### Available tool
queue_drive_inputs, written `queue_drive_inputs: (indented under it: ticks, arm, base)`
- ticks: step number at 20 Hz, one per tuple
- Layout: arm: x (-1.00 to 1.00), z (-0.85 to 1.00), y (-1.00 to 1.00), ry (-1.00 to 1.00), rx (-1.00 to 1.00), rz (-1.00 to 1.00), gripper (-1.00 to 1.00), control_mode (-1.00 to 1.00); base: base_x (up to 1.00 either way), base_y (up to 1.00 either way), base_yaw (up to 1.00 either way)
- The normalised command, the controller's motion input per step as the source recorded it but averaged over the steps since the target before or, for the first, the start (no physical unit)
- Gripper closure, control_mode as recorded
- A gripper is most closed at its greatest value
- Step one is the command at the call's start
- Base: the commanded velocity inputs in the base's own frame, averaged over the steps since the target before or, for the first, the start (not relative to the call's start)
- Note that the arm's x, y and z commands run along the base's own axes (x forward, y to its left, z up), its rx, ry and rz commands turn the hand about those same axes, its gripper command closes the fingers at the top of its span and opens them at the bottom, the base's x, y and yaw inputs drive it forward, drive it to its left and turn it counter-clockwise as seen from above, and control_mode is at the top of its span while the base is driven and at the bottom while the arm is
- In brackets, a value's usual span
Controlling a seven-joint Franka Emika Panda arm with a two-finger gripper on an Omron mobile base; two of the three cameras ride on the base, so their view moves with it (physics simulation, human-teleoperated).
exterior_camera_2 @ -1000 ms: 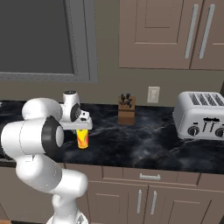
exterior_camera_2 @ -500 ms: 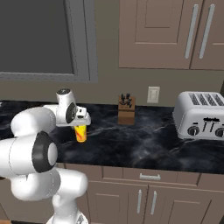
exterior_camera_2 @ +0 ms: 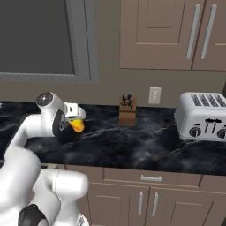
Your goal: Place the pitcher and cup on the dining counter for serving.
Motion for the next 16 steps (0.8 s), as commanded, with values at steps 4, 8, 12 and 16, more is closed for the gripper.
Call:
queue_drive_inputs:
  ticks: [4,8,12,16]
  arm:
    - [-0.46,0.82,-0.35,-0.36,0.02,0.11,1.00,-1.00]
    - [-0.50,0.58,-0.16,-0.36,0.00,0.13,1.00,-1.00]
    - [-0.58,0.33,0.00,-0.27,0.00,0.19,1.00,1.00]
    - [0.00,0.00,0.00,0.00,0.00,0.00,1.00,1.00]
  base:
    - [0.00,0.00,0.00]
    - [0.00,0.00,0.00]
    - [-0.25,0.00,0.12]
    - [-0.99,0.00,0.71]
